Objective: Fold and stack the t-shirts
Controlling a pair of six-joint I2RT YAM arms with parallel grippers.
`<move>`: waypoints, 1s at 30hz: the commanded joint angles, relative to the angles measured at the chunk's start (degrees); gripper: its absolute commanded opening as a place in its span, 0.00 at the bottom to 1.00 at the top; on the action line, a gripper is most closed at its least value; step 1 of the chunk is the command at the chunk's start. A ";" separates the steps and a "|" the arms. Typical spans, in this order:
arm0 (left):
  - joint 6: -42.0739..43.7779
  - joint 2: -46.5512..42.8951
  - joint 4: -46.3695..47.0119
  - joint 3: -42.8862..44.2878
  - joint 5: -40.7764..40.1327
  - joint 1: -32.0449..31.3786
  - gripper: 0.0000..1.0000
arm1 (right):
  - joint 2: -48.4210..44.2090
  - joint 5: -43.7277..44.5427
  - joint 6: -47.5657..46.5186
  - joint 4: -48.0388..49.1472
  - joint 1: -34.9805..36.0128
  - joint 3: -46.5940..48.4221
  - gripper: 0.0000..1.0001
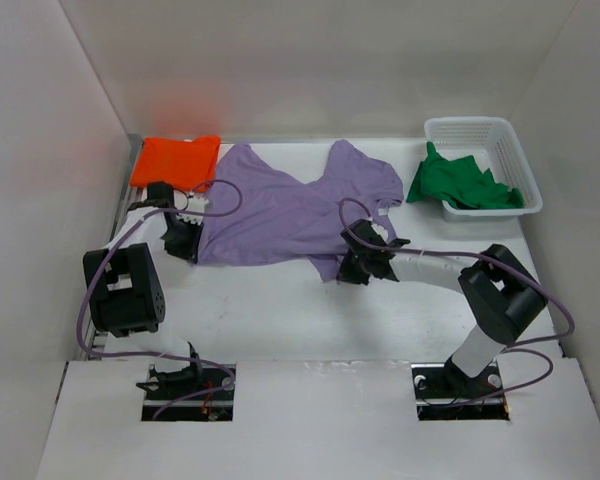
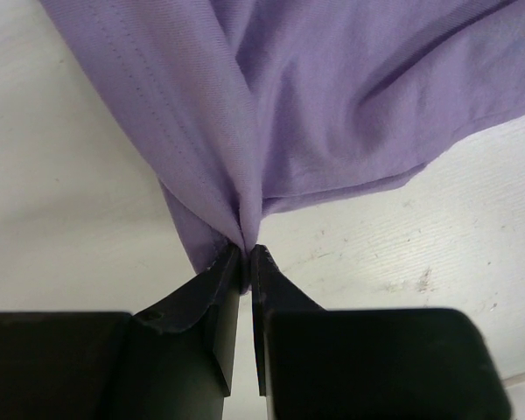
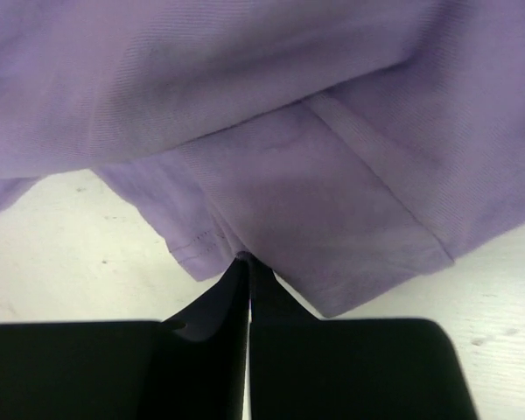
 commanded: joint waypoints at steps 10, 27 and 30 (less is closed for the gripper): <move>-1.56 -3.38 -0.49 12.77 4.24 2.50 0.03 | -13.09 8.75 -22.86 -17.45 -12.41 15.60 0.00; 12.17 -9.19 -22.31 5.84 1.42 10.79 0.01 | -30.25 -0.83 -12.83 -35.68 1.40 2.78 0.00; 6.19 -0.51 -16.51 15.13 3.70 3.23 0.01 | -17.35 -3.56 -25.57 -29.00 -9.58 15.67 0.00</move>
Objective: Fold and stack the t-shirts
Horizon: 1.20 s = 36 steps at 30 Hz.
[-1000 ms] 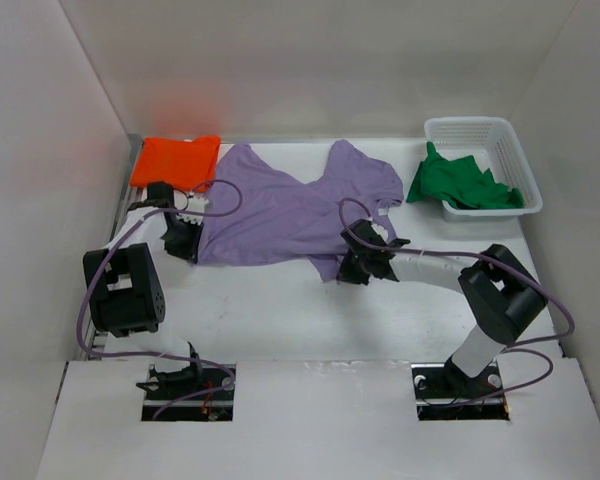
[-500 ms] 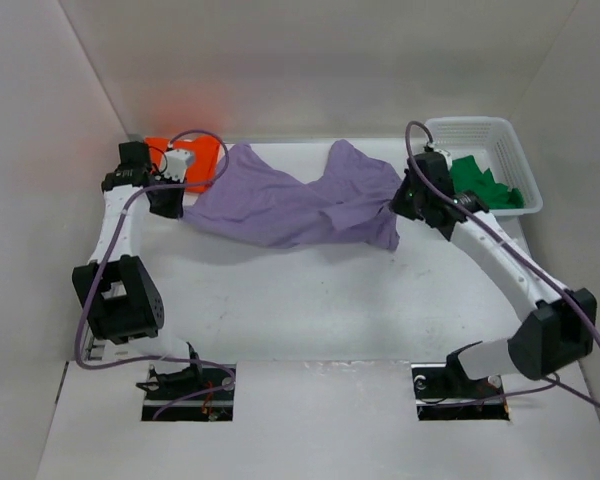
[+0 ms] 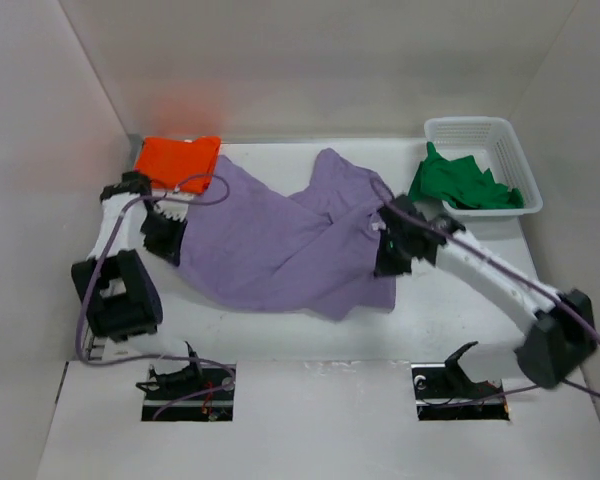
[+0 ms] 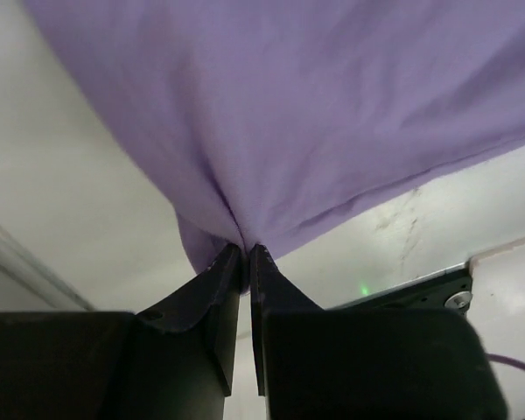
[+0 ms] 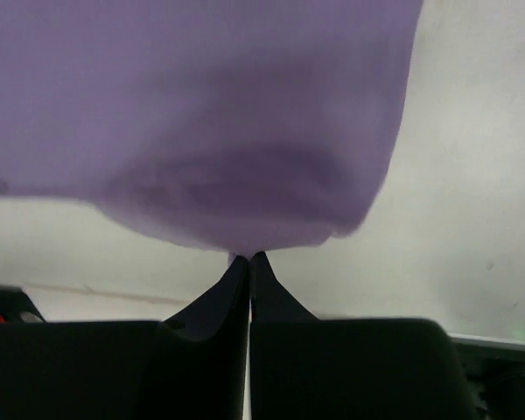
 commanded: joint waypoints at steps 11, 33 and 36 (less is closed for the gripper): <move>-28.36 25.97 32.35 76.82 -4.19 -10.71 0.02 | 49.36 10.56 -24.26 -7.40 -25.07 116.03 0.00; -6.40 -11.95 20.12 -5.64 -0.51 -13.16 0.05 | -12.64 15.76 -0.99 11.79 -5.59 -1.42 0.00; -5.78 -12.66 17.04 -12.24 -0.77 -13.78 0.05 | -14.23 14.36 6.05 10.03 0.92 -8.20 0.00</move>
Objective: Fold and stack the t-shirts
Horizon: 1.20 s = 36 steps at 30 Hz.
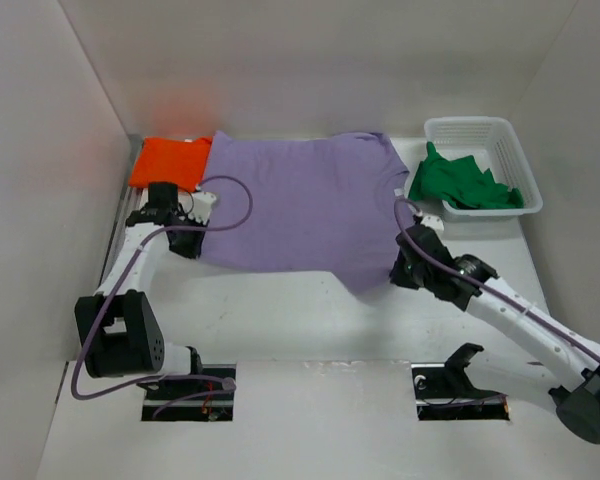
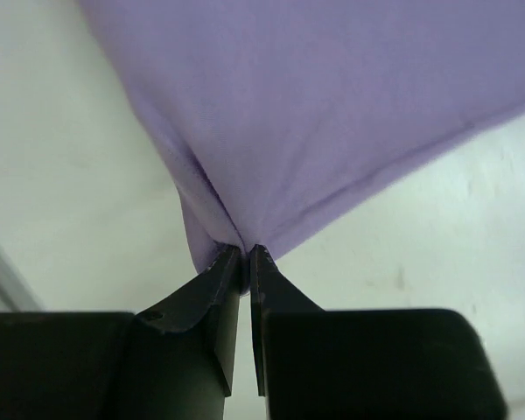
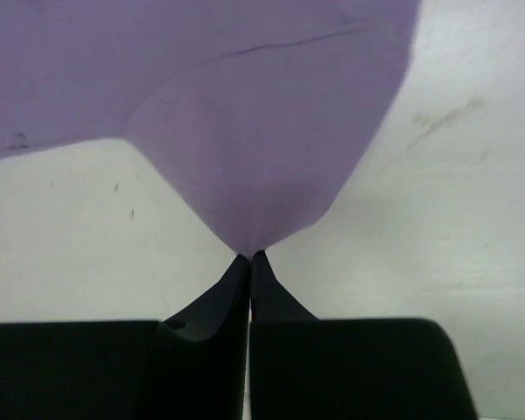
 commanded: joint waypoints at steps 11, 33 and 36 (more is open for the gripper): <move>4.46 -4.86 -12.99 -6.66 -1.26 0.81 0.07 | -2.16 -1.12 9.38 0.54 5.29 -3.23 0.00; -8.29 24.40 -1.91 23.92 -1.61 1.86 0.09 | 37.99 -10.70 -23.07 19.44 -20.66 28.58 0.00; -7.50 26.25 -2.09 27.00 -3.27 1.43 0.10 | 41.77 -10.79 -24.73 19.09 -20.66 32.45 0.00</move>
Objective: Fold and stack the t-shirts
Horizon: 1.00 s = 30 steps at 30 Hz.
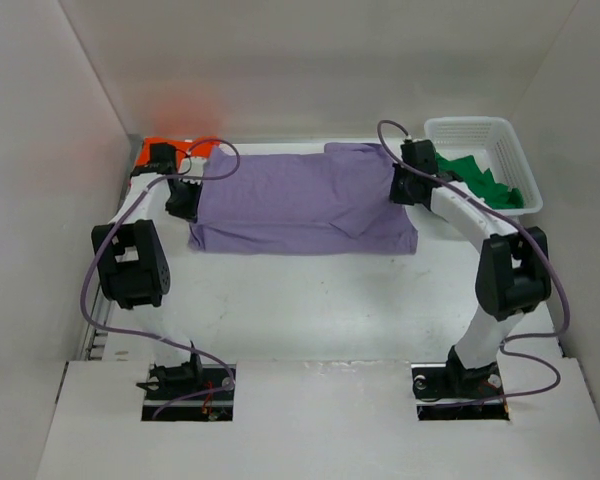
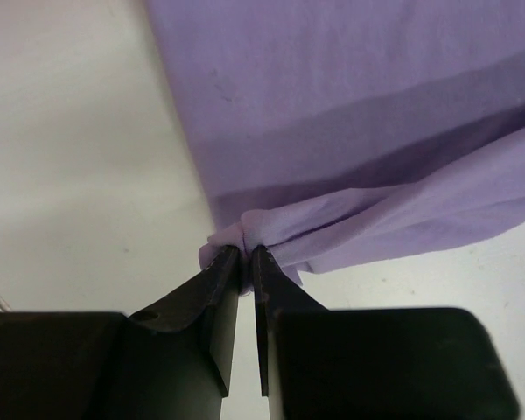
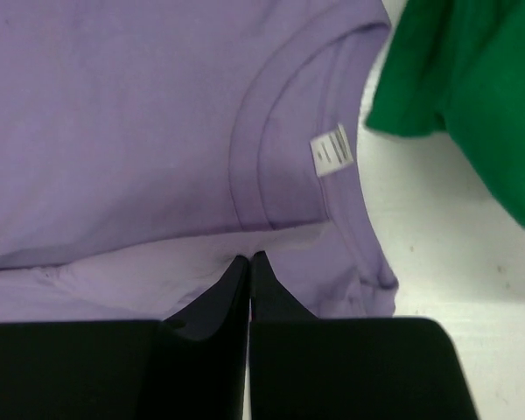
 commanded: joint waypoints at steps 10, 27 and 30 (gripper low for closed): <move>3.37 6.59 1.43 9.32 -7.31 -2.55 0.14 | 10.99 -0.45 -5.93 -0.82 -0.81 13.12 0.01; 5.03 -1.03 4.69 7.51 -13.03 0.71 0.46 | -1.90 5.08 4.15 -1.79 -1.87 3.58 0.52; 6.18 -5.61 4.42 -2.51 -12.32 -1.83 0.48 | -7.71 3.07 10.22 -0.47 -1.34 -6.97 0.57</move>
